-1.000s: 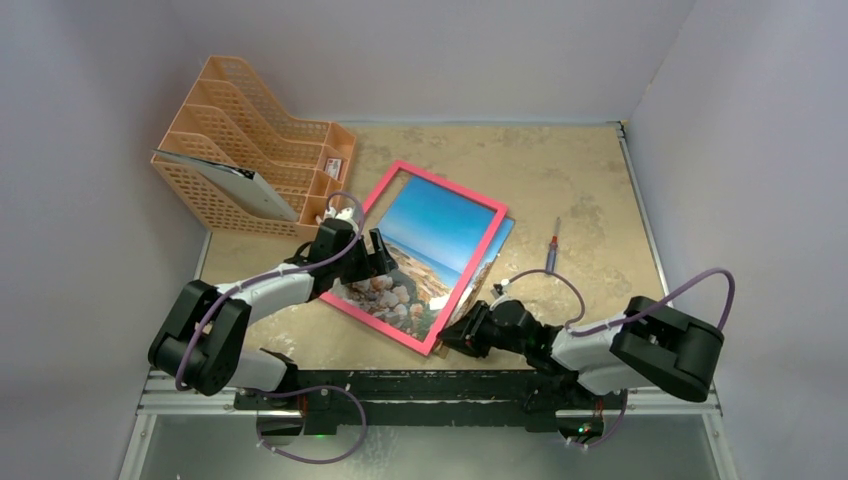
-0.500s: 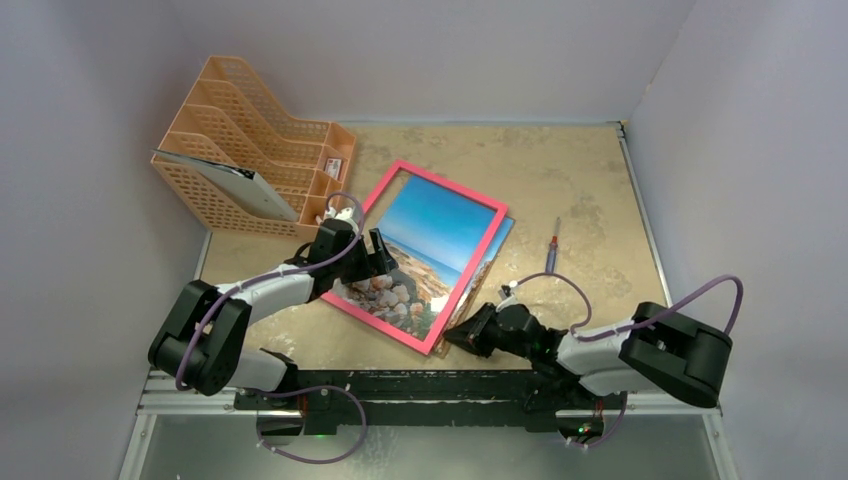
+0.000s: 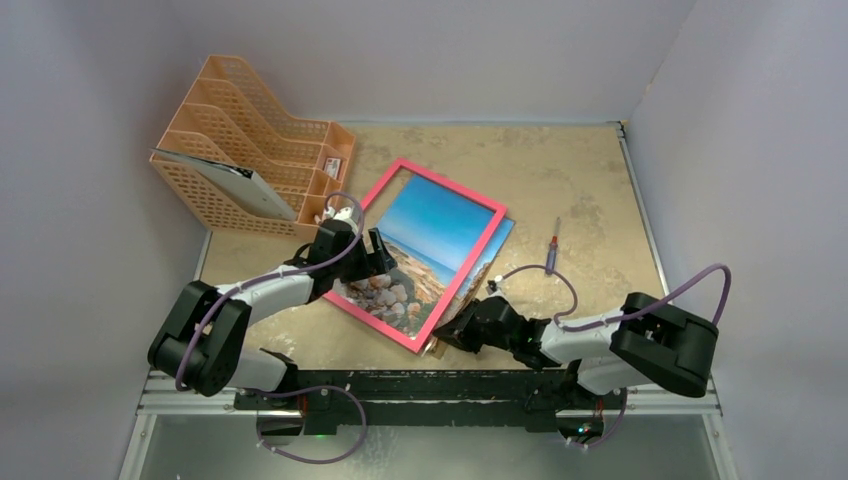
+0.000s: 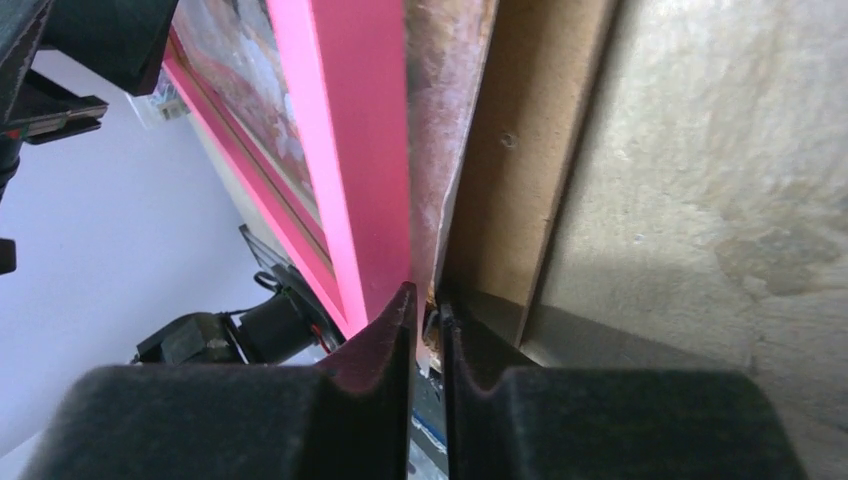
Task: Take the photo out of the frame
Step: Pick up the photo from the photo frame.
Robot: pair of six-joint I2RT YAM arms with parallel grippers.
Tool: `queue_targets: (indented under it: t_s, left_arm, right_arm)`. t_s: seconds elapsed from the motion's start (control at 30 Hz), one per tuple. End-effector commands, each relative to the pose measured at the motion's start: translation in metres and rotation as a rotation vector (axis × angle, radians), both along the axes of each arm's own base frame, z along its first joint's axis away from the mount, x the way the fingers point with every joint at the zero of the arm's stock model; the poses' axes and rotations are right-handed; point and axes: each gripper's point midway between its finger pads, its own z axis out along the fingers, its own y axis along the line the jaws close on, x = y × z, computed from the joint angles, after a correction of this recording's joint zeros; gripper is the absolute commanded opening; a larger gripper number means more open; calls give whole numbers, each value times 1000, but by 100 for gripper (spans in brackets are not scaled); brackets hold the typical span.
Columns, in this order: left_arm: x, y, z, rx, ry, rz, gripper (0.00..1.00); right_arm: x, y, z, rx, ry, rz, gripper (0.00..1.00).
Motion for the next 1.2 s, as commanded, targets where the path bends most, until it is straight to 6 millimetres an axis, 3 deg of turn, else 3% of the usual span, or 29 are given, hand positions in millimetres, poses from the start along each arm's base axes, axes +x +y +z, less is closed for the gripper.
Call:
queue_targets:
  t_s: [0.0, 0.03, 0.3, 0.5, 0.83, 1.0, 1.07, 1.1, 1.17]
  left_arm:
    - [-56, 26, -52, 119, 244, 3, 83]
    - [-55, 27, -52, 122, 243, 5, 83]
    - [-49, 28, -44, 134, 226, 12, 83]
    - [-37, 29, -25, 159, 183, 17, 83]
    - [-22, 16, 16, 109, 101, -29, 84]
    - [-25, 11, 16, 88, 108, -56, 84]
    - [-27, 12, 15, 88, 110, -57, 84]
    - [-27, 12, 17, 86, 103, -57, 84]
    - [-25, 13, 20, 91, 93, -49, 85]
  right_arm:
    - [12, -11, -8, -75, -31, -84, 7]
    - [12, -11, -9, -76, -30, -83, 0]
    - [18, -16, 8, -115, -82, -91, 0]
    - [25, -57, 29, -355, -138, -120, 0]
    - [35, -126, 77, -824, -183, -122, 0]
    - [33, -135, 83, -988, -150, -20, 0]
    - [38, -138, 102, -988, -173, -57, 0]
    - [44, -141, 121, -982, -219, -86, 0]
    - [65, -144, 178, -936, -343, -140, 0]
